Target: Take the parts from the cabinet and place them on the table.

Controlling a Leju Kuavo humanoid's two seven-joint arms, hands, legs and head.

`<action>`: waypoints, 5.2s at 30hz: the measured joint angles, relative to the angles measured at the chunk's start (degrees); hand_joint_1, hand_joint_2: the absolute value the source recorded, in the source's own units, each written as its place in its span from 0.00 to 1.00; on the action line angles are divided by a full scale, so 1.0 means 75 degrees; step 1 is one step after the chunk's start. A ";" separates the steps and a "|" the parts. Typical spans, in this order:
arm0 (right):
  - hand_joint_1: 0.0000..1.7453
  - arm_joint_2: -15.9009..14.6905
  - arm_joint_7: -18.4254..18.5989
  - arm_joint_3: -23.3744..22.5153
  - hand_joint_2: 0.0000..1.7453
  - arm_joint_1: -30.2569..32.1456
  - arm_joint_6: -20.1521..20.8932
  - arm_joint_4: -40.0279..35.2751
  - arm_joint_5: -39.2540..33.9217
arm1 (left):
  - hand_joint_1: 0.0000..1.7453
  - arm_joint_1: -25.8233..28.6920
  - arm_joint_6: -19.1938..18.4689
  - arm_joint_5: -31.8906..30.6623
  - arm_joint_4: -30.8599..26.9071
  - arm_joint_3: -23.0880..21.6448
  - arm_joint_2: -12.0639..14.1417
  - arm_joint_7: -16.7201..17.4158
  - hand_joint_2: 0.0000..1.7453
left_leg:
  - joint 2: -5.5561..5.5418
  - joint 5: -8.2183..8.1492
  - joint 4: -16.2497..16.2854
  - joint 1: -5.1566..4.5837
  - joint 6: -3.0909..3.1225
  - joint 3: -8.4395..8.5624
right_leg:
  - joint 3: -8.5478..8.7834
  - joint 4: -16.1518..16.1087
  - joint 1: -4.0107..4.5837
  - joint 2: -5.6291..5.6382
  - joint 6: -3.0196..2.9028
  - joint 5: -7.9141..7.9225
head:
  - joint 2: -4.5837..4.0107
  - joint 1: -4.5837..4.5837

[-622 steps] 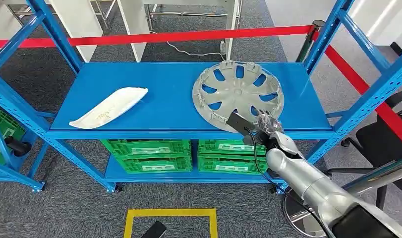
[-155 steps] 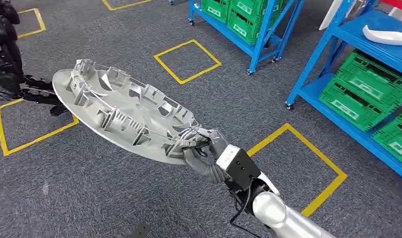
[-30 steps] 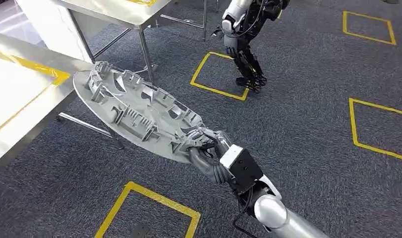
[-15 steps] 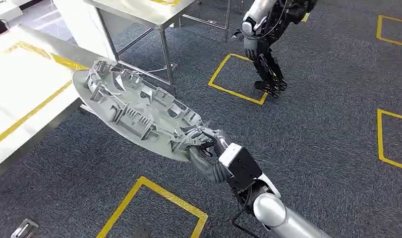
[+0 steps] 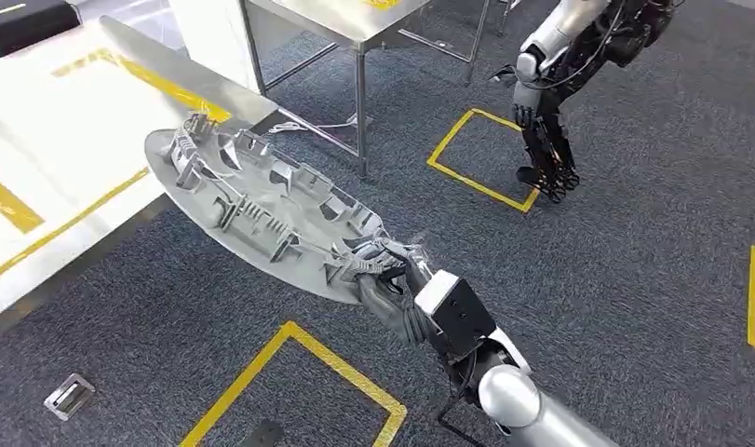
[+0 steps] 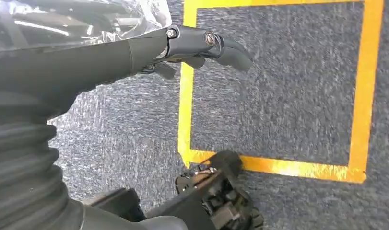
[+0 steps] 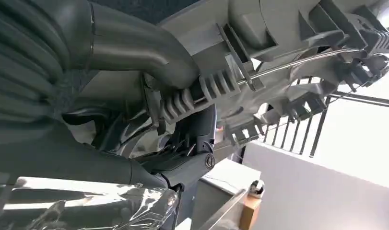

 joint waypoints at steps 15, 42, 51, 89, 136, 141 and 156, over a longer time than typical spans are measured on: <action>1.00 0.0006 0.0041 0.0006 1.00 -0.0019 0.0000 0.0006 0.0047 | 0.00 0.0008 -0.0155 -0.0009 -0.0003 -0.0023 -0.0006 -0.0093 1.00 | 0.0287 -0.0462 0.1525 0.0155 -0.0475 -0.0755 | 0.0817 -0.1685 -0.0017 -0.0322 -0.0183 0.0536 | 0.0000 -0.0058; 1.00 0.0012 -0.0053 0.0000 1.00 -0.0089 -0.0052 0.0067 0.0047 | 0.00 0.0015 -0.0158 0.0017 0.0000 -0.0032 0.0026 -0.0169 1.00 | -0.0215 0.0079 -0.0136 0.0097 -0.0121 -0.0006 | 0.0692 -0.1670 0.0026 0.0284 -0.0065 0.0558 | 0.0000 -0.0009; 1.00 0.0012 -0.0064 -0.0003 1.00 -0.0082 -0.0009 0.0090 0.0017 | 0.00 0.0003 -0.0158 0.0020 0.0000 -0.0032 0.0038 -0.0122 1.00 | -0.0207 0.0023 -0.0130 0.0095 -0.0195 0.0006 | 0.0703 -0.1721 -0.0013 0.0293 -0.0089 0.0541 | 0.0000 -0.0009; 1.00 0.0006 -0.0070 -0.0015 1.00 -0.0080 0.0140 0.0236 -0.0038 | 0.00 -0.0001 -0.0166 -0.0023 0.0015 -0.0041 0.0076 -0.0119 1.00 | -0.0139 -0.0479 -0.0212 0.0295 -0.0534 0.0609 | 0.0370 -0.1473 -0.0181 0.0201 0.0024 0.0691 | 0.0000 -0.0038; 1.00 -0.0058 0.0422 -0.0070 1.00 -0.0441 -0.0032 0.0236 0.0434 | 0.00 0.0002 -0.0265 -0.0198 0.0023 -0.0052 0.0029 -0.0044 1.00 | 0.0264 -0.0273 -0.0011 0.0077 0.0017 0.0177 | -0.0532 0.0366 -0.0042 -0.0042 0.0139 0.0062 | 0.0000 0.0023; 1.00 -0.0120 0.0781 -0.0076 1.00 -0.1300 0.0082 0.0251 0.0542 | 0.00 -0.0150 -0.0376 -0.0300 0.0015 -0.0070 -0.0009 -0.0017 1.00 | 0.0231 -0.0433 0.0068 0.0074 -0.0140 0.0246 | 0.0242 -0.1427 0.0040 0.0059 -0.0033 0.0753 | 0.0000 -0.0011; 1.00 -0.0111 0.1032 0.0003 1.00 -0.2491 0.0108 0.0335 0.0720 | 0.00 -0.0224 -0.0492 -0.0420 0.0020 -0.0102 -0.0073 0.0026 1.00 | 0.0325 -0.0095 0.0093 0.0121 -0.0293 -0.0149 | 0.0742 -0.1485 -0.0007 0.0000 -0.0023 0.0349 | 0.0000 -0.0067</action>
